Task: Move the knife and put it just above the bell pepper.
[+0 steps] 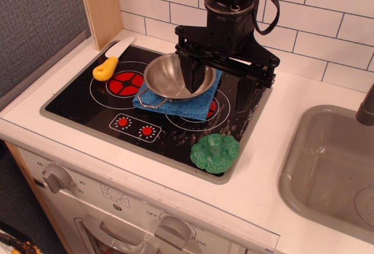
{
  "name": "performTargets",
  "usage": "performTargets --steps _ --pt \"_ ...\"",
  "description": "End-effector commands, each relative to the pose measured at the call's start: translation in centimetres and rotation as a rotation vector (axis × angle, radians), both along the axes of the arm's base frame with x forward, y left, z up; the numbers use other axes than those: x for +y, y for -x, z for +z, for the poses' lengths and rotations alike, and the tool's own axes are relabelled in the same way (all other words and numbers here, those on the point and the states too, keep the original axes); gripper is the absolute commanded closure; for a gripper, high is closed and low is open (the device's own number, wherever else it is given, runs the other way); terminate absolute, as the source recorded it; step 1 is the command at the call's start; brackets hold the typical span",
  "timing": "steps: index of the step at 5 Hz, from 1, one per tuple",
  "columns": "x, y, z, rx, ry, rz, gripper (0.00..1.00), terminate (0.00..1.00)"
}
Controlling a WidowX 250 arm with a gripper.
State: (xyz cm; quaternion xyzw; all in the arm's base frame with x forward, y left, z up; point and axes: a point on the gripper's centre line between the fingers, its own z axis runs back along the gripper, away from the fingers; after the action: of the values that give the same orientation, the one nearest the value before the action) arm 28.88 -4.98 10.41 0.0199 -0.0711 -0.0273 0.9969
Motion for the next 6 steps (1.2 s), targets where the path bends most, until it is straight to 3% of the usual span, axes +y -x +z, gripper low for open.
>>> performTargets --steps 1,3,4,6 --pt "0.0 0.0 0.0 0.0 0.0 0.0 0.0 0.0" --pt "6.5 -1.2 0.8 -0.018 -0.07 0.242 0.0 0.0" --pt "11.5 -1.8 0.7 -0.021 -0.078 0.363 0.0 0.0" --pt "17.8 -2.5 -1.9 -0.006 -0.094 0.498 0.0 0.0"
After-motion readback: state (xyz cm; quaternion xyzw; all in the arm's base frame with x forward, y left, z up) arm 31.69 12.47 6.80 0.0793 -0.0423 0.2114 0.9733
